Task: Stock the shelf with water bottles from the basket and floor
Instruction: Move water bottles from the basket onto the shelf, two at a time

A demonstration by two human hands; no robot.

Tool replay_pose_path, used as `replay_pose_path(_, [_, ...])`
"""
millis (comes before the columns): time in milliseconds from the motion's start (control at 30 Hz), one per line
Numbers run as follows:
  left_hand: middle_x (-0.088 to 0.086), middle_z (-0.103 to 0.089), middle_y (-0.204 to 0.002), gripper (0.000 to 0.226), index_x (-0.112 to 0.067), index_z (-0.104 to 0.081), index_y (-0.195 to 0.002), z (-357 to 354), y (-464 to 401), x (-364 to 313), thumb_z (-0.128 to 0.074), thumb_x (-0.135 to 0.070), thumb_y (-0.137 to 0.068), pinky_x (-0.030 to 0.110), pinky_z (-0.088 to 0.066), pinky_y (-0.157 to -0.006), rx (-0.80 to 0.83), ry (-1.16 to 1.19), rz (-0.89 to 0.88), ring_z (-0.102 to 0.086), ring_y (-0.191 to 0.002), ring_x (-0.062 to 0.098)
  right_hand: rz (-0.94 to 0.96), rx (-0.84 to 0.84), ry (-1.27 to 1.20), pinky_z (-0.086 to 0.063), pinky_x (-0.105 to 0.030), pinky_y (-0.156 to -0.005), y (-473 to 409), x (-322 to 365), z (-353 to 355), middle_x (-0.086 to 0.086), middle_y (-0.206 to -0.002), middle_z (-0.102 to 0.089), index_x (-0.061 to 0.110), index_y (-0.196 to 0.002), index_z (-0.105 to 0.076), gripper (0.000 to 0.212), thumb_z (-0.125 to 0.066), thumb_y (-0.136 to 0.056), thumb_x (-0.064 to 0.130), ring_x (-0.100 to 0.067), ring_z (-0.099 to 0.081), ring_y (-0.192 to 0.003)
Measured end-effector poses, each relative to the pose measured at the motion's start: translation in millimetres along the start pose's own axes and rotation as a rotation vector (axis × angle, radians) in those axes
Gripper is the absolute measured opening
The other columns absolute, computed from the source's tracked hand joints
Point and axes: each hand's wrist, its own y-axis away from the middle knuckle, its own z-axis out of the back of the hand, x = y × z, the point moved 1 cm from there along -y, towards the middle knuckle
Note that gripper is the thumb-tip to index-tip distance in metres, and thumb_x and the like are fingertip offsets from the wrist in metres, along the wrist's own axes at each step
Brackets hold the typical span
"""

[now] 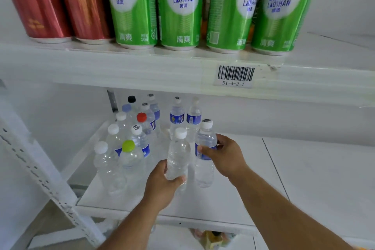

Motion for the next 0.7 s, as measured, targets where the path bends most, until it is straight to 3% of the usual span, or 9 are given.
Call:
replay_pose_path(167, [-0.015,-0.069,-0.101,0.036,-0.043,-0.056,-0.092,-20.0,-49.3,2.9,-0.082,-0.032,-0.069,0.030,-0.051,-0.084,-0.070,0.015,0.009,-0.064,-0.099,0.008,-0.030,0.026,0.046,-0.043,-0.005,-0.054,-50.2,-18.8,-6.8,0.019,-0.076,-0.073,0.032,-0.091,-0.074,0.017,-0.081,-0.076,0.026,0.005,-0.066,-0.067])
replay_pose_path(333, [-0.014,-0.069,-0.104,0.039,-0.037,-0.058,-0.100,-32.5,-96.8,10.6,-0.083,-0.024,-0.073,0.021,-0.048,-0.076,-0.132,0.063,0.019,-0.065,-0.101,0.011,-0.067,0.039,0.081,-0.046,-0.012,-0.058,-91.2,-36.4,-20.2,0.016,-0.078,-0.074,0.032,-0.093,-0.073,0.024,-0.083,-0.072,0.027,0.002,-0.068,-0.072])
replay_pose_path(500, [0.004,-0.059,-0.117,0.051,-0.020,-0.063,-0.118,-37.5,-137.7,18.5,-0.084,-0.025,-0.072,0.036,-0.052,-0.090,-0.175,0.001,0.041,-0.061,-0.104,0.020,-0.082,0.039,0.082,-0.048,-0.019,-0.065,-120.4,-50.1,-28.5,0.012,-0.084,-0.075,0.034,-0.094,-0.073,0.029,-0.085,-0.069,0.026,-0.004,-0.069,-0.080])
replay_pose_path(600, [0.002,-0.061,-0.117,0.054,-0.020,-0.062,-0.121,-37.1,-154.3,22.0,-0.083,-0.028,-0.072,0.033,-0.051,-0.087,-0.187,-0.015,0.033,-0.061,-0.104,0.020,-0.066,0.037,0.074,-0.048,-0.016,-0.061,-133.7,-53.9,-29.3,0.011,-0.078,-0.074,0.039,-0.082,-0.071,0.023,-0.084,-0.069,0.024,0.001,-0.067,-0.070])
replay_pose_path(700, [0.000,-0.065,-0.118,0.053,-0.023,-0.062,-0.122,-37.1,-163.6,22.5,-0.083,-0.029,-0.073,0.040,-0.054,-0.092,-0.165,0.003,0.028,-0.064,-0.107,0.021,-0.067,0.031,0.082,-0.052,-0.024,-0.065,-142.4,-58.5,-27.6,0.009,-0.079,-0.074,0.039,-0.083,-0.072,0.021,-0.082,-0.068,0.029,-0.005,-0.068,-0.073])
